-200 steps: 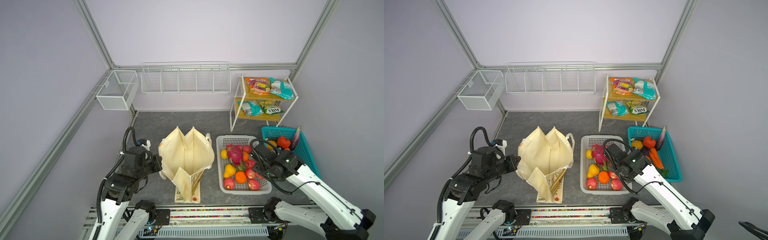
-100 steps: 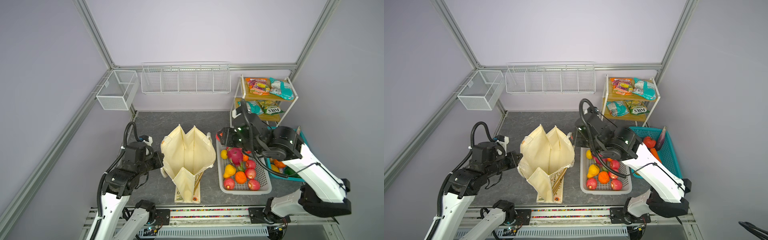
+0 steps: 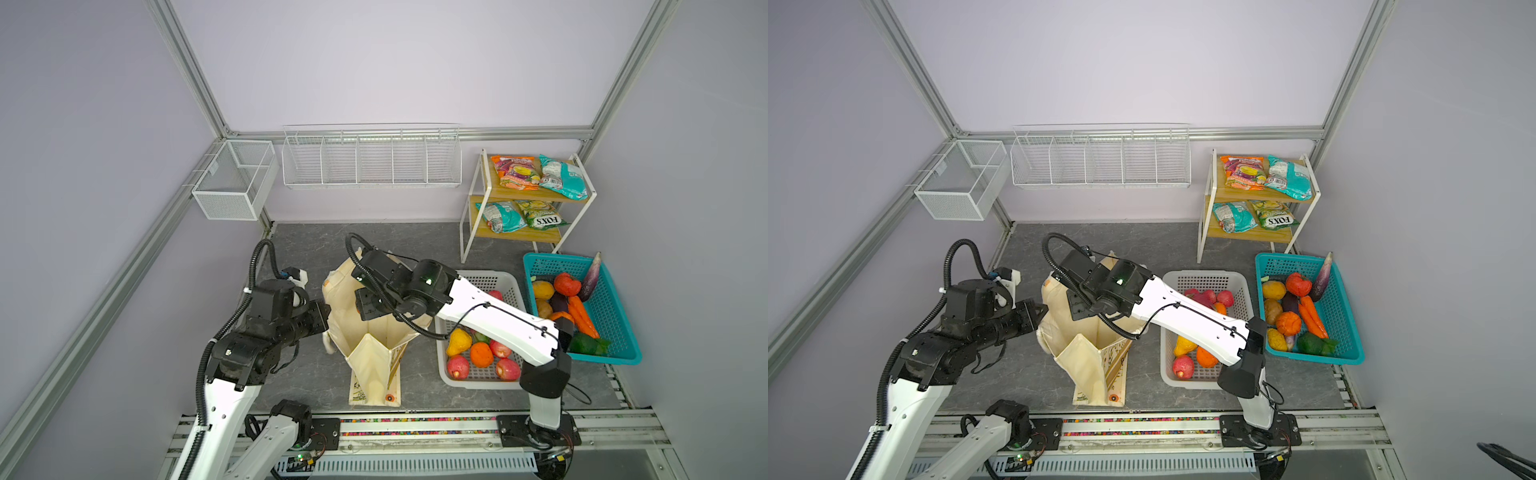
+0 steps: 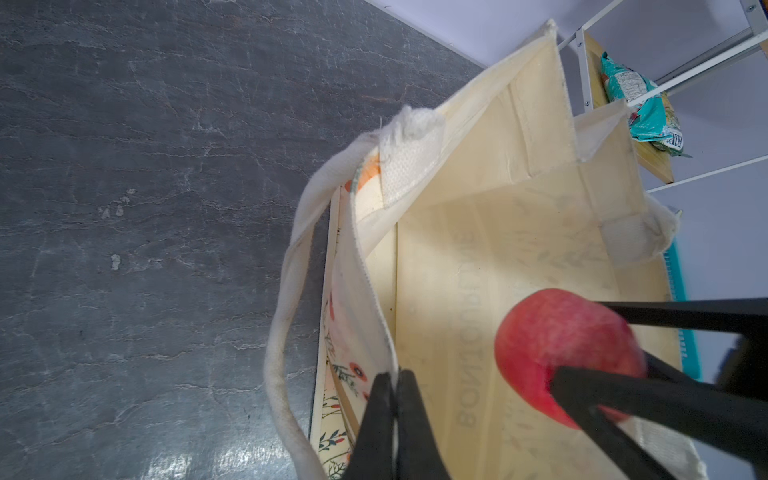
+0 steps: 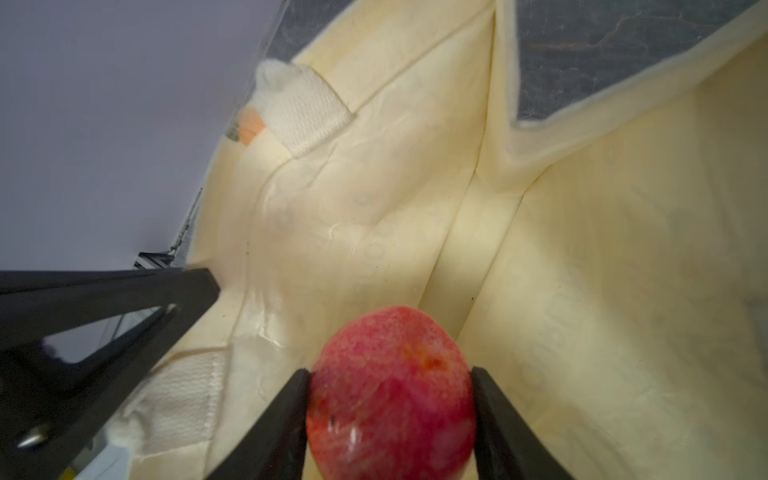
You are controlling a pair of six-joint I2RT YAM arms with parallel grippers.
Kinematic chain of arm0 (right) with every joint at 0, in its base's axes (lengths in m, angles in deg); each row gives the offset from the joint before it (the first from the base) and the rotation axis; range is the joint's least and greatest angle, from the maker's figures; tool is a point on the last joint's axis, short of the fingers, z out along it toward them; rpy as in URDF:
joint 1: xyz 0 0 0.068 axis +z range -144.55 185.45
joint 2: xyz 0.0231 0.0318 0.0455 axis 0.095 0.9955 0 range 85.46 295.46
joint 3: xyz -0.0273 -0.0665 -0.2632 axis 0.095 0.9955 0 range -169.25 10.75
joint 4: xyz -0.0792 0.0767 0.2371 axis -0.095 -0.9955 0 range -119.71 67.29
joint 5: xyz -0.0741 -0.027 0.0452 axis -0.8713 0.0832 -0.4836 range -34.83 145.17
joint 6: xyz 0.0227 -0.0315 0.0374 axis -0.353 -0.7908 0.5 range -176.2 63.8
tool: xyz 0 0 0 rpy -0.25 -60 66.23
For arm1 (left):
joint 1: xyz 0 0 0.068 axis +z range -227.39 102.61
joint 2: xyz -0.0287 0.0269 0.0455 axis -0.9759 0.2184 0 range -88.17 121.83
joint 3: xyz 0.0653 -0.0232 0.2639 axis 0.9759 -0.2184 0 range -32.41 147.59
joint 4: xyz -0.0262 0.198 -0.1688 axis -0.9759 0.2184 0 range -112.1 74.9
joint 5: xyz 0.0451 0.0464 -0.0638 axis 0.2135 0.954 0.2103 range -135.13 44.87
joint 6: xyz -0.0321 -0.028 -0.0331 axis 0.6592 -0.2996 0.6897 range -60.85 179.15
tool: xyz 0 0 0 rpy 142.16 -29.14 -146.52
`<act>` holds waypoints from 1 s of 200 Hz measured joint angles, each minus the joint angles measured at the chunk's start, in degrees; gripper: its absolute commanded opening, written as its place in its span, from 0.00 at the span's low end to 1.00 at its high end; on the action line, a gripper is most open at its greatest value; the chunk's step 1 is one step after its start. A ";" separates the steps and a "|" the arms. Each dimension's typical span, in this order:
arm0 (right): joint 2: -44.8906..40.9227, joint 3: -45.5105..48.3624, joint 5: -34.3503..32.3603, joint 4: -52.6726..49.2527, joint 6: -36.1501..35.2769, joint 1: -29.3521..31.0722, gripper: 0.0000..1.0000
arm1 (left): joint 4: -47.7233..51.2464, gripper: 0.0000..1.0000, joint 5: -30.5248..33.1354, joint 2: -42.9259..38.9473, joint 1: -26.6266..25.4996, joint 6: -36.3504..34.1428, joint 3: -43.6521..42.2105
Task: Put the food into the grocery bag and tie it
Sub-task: 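Lift the red apple with the right gripper and carry it over the bag, then lower the apple into the bag mouth and open the right gripper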
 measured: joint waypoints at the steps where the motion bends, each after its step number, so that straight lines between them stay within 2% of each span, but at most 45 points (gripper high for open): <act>1: 0.07 0.13 0.04 0.02 -0.02 0.00 0.52 | 0.00 0.00 0.00 -0.02 0.00 0.00 0.00; 85: 0.98 15.28 4.92 8.52 0.31 -3.37 0.52 | 0.26 0.00 0.02 -3.34 0.00 0.00 -0.04; 127: 2.60 19.52 6.62 11.54 0.28 -4.46 0.52 | -0.57 0.00 0.26 -3.69 0.00 0.15 -1.07; 172: 3.17 24.61 5.38 12.55 0.17 -4.70 0.53 | -0.98 0.00 2.51 -4.83 0.00 0.68 -2.08; 200: 3.37 26.73 3.85 12.61 -0.09 -5.22 0.59 | -0.90 0.00 3.39 -5.25 0.00 0.94 -2.67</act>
